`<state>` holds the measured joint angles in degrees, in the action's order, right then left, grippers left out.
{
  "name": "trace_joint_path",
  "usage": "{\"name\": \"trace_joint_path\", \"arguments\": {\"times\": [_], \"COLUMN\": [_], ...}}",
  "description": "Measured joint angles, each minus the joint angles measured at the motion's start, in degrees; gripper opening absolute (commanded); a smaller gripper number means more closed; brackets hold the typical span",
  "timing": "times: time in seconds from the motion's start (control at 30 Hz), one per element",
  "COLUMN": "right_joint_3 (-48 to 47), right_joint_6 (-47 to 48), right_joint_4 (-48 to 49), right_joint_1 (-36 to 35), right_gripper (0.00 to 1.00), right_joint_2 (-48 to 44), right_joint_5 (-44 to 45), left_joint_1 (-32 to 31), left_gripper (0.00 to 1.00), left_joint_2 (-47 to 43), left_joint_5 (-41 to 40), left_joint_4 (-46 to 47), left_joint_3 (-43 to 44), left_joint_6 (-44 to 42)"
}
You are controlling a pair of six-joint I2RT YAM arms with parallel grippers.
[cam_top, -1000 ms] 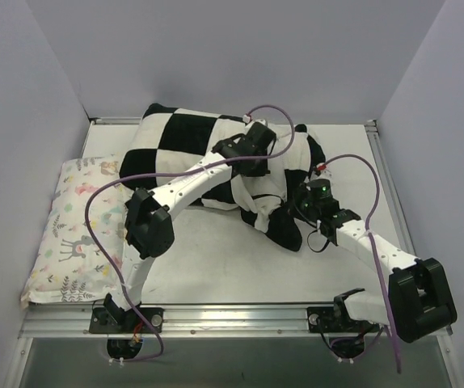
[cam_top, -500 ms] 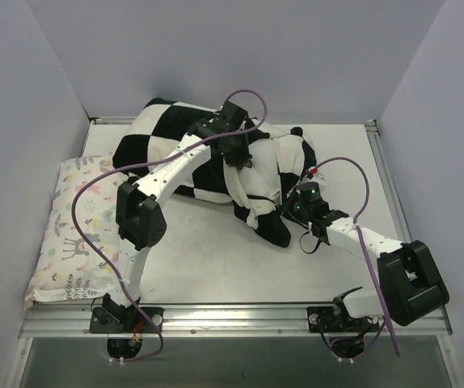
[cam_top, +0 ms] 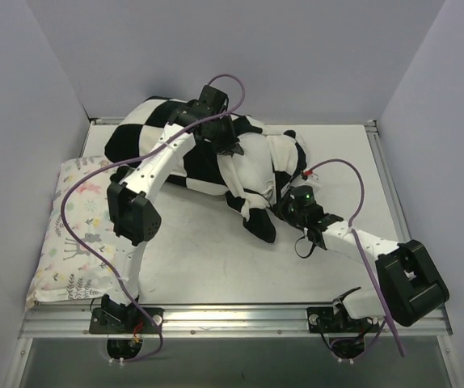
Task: Remove the pillowcase from the pillow
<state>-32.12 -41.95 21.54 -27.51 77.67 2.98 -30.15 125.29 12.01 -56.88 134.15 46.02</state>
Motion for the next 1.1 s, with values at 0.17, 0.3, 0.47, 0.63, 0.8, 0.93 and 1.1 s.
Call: {"name": "trace_joint_path", "arguments": {"times": [0.17,0.3,0.47,0.63,0.8,0.93,1.1], "right_joint_3": [1.33,1.53,-1.84,-7.78,-10.21,-14.38,-16.63], "right_joint_6": [0.00,0.37,1.90,2.64,1.86,1.42,1.31], "right_joint_4": [-0.11,-4.17,-14.97,-24.20,-30.64,-33.53,-34.42], "right_joint_1": [-0.52,-1.01,-1.44,-1.66,-2.86,-2.86,-2.86], "right_gripper": [0.01,0.32,0.68,0.80,0.88,0.90,0.83], "right_joint_2": [-2.47,-8.55,-18.16,-22.69,-25.40,-21.24,-16.52], "right_joint_5": [0.76,0.44,-0.20,-2.56,-3.34,-1.92,1.53], "left_joint_1": [-0.04,-0.85,-3.69,-6.71,-8.66,-9.77,-10.62], "left_gripper": [0.00,0.00,0.00,0.00,0.00,0.00,0.00], "left_joint_2": [0.04,0.04,-0.13,-0.13,-0.13,-0.13,-0.13], "left_joint_5": [0.22,-1.18,-5.99,-9.90,-12.52,-13.75,-14.45], "left_joint_4": [0.02,0.22,2.01,5.03,7.82,8.33,8.33], "left_joint_3": [0.13,0.85,2.12,2.14,2.14,2.14,2.14], "left_joint_6": [1.25,1.62,1.31,0.87,0.70,0.70,0.68]}}
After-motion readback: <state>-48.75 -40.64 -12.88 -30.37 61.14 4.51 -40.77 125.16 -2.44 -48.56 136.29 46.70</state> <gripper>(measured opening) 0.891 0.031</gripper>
